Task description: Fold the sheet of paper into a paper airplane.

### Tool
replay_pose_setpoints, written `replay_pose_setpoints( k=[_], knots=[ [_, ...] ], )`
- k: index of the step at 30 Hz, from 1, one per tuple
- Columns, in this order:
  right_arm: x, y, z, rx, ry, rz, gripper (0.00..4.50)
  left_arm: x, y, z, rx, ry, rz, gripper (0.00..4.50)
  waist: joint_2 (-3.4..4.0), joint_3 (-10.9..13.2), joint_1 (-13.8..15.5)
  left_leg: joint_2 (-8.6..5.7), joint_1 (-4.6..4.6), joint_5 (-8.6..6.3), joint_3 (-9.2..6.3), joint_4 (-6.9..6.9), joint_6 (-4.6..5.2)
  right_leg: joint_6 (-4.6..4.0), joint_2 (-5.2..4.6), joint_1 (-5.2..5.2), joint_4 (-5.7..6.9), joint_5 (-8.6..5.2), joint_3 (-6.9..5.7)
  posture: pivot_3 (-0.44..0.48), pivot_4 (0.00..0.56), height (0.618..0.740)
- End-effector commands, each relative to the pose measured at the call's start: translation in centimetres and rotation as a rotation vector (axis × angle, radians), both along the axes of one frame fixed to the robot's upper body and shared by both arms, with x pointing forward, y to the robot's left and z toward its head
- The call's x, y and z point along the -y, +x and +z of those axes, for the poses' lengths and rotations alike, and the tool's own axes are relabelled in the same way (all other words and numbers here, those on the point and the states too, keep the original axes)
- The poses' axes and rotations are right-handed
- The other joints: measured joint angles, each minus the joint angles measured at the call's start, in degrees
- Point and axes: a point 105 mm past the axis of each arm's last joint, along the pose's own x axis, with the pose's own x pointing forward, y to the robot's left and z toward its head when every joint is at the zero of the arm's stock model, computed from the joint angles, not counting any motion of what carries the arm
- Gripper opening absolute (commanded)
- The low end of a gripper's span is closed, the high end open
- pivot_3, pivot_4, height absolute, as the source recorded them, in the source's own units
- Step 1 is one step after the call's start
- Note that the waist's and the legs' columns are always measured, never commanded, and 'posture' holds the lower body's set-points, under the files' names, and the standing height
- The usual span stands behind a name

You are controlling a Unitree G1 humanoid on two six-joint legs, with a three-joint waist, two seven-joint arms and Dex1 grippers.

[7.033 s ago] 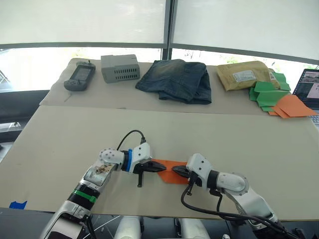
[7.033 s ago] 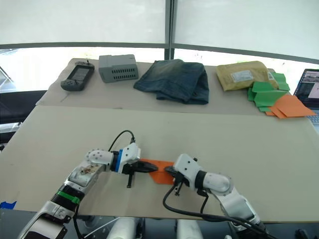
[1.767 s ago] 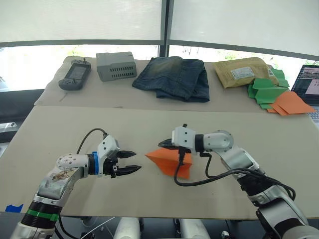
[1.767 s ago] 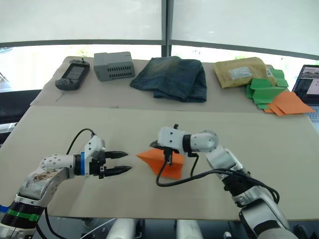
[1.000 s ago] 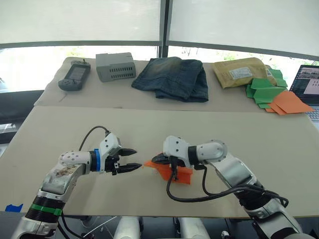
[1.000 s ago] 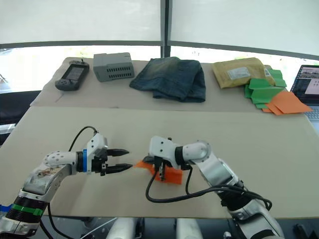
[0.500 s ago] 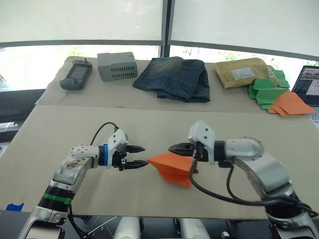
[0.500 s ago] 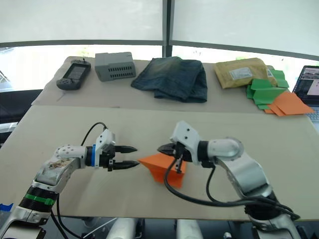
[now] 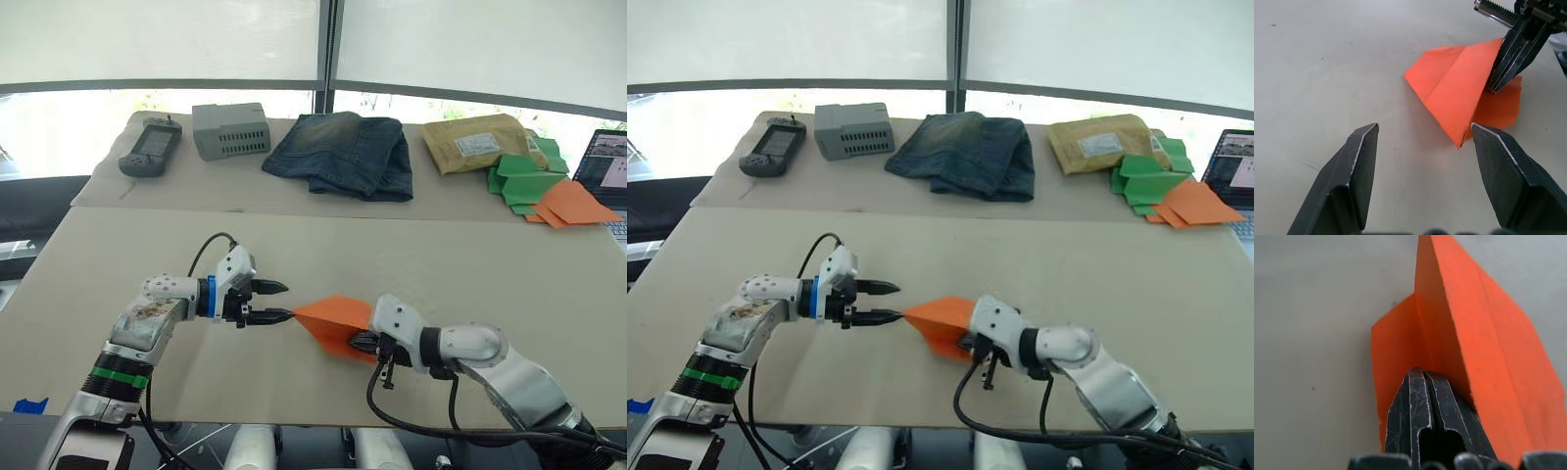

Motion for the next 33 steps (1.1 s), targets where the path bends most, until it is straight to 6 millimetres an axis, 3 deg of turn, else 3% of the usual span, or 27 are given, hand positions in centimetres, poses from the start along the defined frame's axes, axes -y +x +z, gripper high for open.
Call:
replay_pose_setpoints(
  k=[1,10,15,24,29,33],
  knots=[
    [-0.2,0.6,0.5,0.133,-0.033,0.018,0.03,0.3,0.9,2.3,0.052,-0.052,0.001,3.19,0.00,0.0,0.1,0.00,0.00,0.00,0.00,0.00,0.00,0.03,0.01,0.00,0.00,0.01,0.00,0.000,0.150,0.722],
    [-0.7,2.8,-0.3,0.282,-0.064,-0.010,0.03,1.1,2.7,3.4,0.096,-0.071,0.018,3.19,-0.02,0.0,0.5,-0.02,0.07,0.07,0.00,0.08,0.07,-0.18,0.01,0.10,0.02,-0.03,0.00,0.000,0.150,0.722],
    [-0.7,2.1,-0.9,0.248,-0.060,-0.002,0.03,1.6,3.1,3.5,0.099,-0.072,0.012,3.19,-0.04,0.0,0.8,-0.02,0.10,0.13,0.00,0.11,0.10,-0.26,0.01,0.14,0.03,0.00,0.01,0.000,0.150,0.722],
    [0.6,2.3,3.1,0.216,0.115,-0.061,0.03,1.8,1.9,3.5,0.075,-0.088,-0.022,3.19,-0.06,0.0,1.1,-0.03,-0.03,0.15,-0.02,0.12,0.11,-0.22,-0.01,0.10,-0.01,0.04,0.02,0.000,0.150,0.722],
    [1.2,1.5,2.5,0.161,0.057,-0.013,0.03,1.0,1.0,3.5,0.047,-0.094,-0.006,3.19,-0.05,0.0,0.9,-0.01,-0.02,0.15,-0.03,0.10,0.11,-0.22,0.01,0.08,-0.02,0.03,0.01,0.000,0.150,0.722],
    [0.8,1.8,3.9,0.172,0.119,-0.009,0.03,0.3,0.5,3.1,0.031,-0.088,0.024,3.19,-0.05,0.0,0.6,0.01,-0.02,0.15,-0.02,0.05,0.12,-0.22,0.02,0.03,-0.01,0.03,0.01,0.000,0.150,0.722]
  ],
)
